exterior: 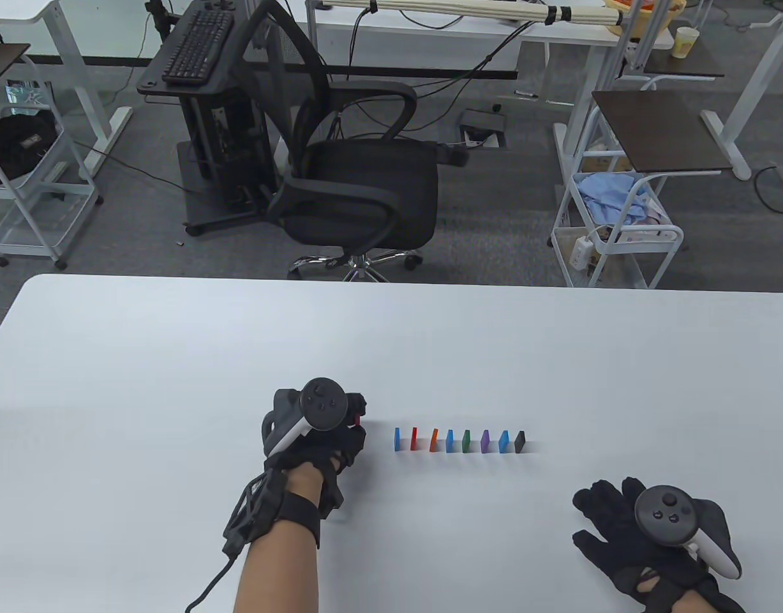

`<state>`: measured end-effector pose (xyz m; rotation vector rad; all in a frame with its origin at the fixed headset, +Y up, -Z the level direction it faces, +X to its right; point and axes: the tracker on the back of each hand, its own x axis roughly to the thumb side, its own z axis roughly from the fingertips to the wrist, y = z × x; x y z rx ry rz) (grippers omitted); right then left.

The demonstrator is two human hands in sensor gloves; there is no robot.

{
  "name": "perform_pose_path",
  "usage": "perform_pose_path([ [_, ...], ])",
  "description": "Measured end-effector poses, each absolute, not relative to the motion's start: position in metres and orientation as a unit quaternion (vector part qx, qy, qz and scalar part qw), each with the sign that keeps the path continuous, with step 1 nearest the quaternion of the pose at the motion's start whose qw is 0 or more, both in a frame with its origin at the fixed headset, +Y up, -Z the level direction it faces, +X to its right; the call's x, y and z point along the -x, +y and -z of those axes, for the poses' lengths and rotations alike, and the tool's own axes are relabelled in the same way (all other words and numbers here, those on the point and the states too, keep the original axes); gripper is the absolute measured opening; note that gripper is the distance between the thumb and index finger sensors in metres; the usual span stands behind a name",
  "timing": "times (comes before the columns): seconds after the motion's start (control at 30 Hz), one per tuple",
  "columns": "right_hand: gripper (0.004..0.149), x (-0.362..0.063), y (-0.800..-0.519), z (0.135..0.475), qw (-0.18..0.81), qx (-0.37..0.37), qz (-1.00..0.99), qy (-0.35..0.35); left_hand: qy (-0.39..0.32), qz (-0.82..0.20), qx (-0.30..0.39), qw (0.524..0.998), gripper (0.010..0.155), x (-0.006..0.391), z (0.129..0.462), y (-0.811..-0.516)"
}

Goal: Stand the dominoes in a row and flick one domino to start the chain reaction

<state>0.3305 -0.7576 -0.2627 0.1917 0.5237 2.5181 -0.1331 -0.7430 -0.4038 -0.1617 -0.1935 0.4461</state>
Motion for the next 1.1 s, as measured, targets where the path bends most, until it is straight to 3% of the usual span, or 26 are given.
perform_pose_path([
  [1.1,0.065,-0.332,-0.756,0.263,0.279,-0.069,-0.937,0.197,-0.110,-0.209,0.117,0.965,0.058,0.105,0.410,-0.775],
])
